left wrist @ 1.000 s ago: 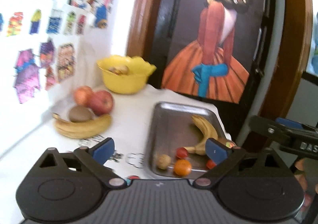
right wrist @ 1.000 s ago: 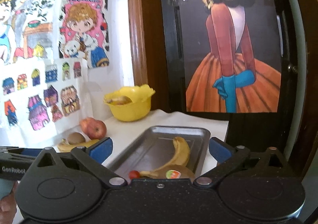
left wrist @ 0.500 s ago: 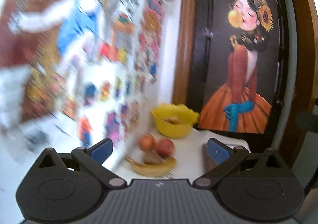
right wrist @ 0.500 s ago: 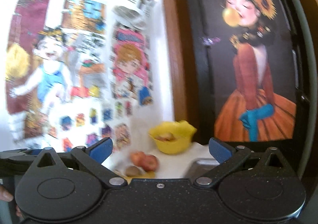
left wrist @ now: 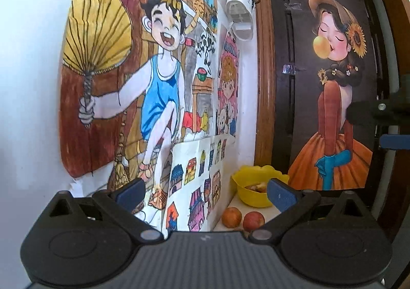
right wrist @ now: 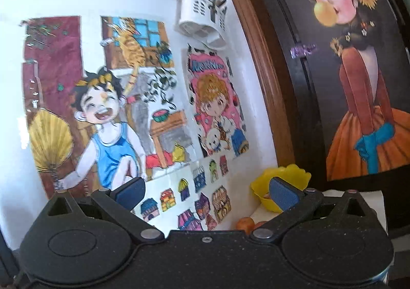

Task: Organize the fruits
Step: 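Lift both open tools away from the tray toward the remaining fruit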

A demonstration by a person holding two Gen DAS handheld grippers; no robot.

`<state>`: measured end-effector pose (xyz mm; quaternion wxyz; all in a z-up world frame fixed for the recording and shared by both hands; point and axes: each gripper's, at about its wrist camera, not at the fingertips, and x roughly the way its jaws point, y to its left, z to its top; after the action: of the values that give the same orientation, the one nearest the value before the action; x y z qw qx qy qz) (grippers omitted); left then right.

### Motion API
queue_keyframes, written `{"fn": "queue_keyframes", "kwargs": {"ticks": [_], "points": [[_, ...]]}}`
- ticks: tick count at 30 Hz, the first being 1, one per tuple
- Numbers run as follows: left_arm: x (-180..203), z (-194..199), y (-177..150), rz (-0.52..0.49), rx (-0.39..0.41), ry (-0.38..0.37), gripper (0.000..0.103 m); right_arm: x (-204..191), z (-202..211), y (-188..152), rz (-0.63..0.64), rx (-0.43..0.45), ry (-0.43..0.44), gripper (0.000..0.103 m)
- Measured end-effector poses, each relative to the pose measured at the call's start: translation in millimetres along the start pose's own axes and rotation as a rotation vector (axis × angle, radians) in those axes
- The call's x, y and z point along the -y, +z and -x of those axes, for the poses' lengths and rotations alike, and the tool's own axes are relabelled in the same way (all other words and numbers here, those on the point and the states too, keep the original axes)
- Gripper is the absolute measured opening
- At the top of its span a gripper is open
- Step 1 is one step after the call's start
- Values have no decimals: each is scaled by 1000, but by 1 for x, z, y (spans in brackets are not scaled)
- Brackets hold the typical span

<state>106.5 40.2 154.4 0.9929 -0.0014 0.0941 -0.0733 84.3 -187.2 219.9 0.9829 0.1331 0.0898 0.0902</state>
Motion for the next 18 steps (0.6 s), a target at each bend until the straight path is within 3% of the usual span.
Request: {"fn": "queue_keyframes", "kwargs": {"ticks": [9, 13, 18], "points": [[8, -35, -26, -3, -72, -8, 103, 40, -34, -40, 19, -116, -53, 102], [19, -75, -44, -19, -110, 9, 103, 71, -64, -68, 18, -137, -29, 102], [42, -145, -65, -77, -142, -33, 103, 119, -118, -112, 88, -142, -16, 102]]}}
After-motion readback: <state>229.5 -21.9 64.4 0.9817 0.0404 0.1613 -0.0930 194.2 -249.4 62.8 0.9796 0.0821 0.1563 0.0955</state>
